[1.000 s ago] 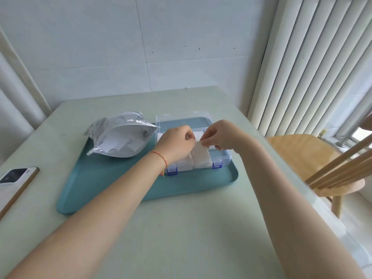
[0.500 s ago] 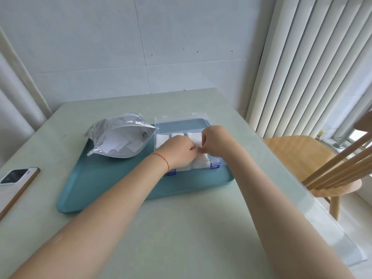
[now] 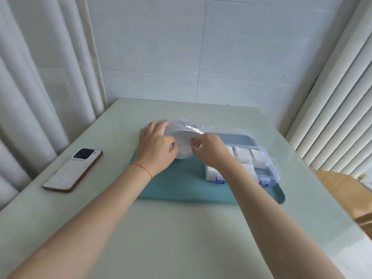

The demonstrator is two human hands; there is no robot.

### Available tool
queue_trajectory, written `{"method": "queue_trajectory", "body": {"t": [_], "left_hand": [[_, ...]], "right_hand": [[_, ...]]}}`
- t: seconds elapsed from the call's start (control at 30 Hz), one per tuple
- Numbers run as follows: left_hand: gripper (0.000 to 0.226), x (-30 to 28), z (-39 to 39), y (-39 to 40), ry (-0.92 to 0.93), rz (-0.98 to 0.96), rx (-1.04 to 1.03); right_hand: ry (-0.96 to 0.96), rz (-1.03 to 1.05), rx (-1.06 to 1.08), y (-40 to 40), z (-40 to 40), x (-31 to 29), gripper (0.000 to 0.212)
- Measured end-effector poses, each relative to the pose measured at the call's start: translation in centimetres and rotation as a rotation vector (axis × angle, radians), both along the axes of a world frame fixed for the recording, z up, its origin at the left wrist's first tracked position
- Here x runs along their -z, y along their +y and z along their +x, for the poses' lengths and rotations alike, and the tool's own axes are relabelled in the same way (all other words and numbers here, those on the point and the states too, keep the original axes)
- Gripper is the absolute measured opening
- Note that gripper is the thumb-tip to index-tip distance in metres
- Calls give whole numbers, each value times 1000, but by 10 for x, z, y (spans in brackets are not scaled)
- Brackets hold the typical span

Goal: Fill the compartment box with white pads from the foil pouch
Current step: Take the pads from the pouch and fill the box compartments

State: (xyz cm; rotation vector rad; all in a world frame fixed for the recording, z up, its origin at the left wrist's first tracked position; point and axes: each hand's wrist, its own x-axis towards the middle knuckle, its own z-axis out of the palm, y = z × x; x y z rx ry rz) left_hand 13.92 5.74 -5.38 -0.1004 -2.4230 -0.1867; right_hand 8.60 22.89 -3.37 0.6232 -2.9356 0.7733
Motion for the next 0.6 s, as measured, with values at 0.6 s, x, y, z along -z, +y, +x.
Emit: {"method": "queue_trajectory", "body": {"t": [0.6], "left_hand": [[46, -23, -4, -28, -286, 809, 210]], "right_hand": [[249, 623, 14, -82, -13, 9, 70]]}}
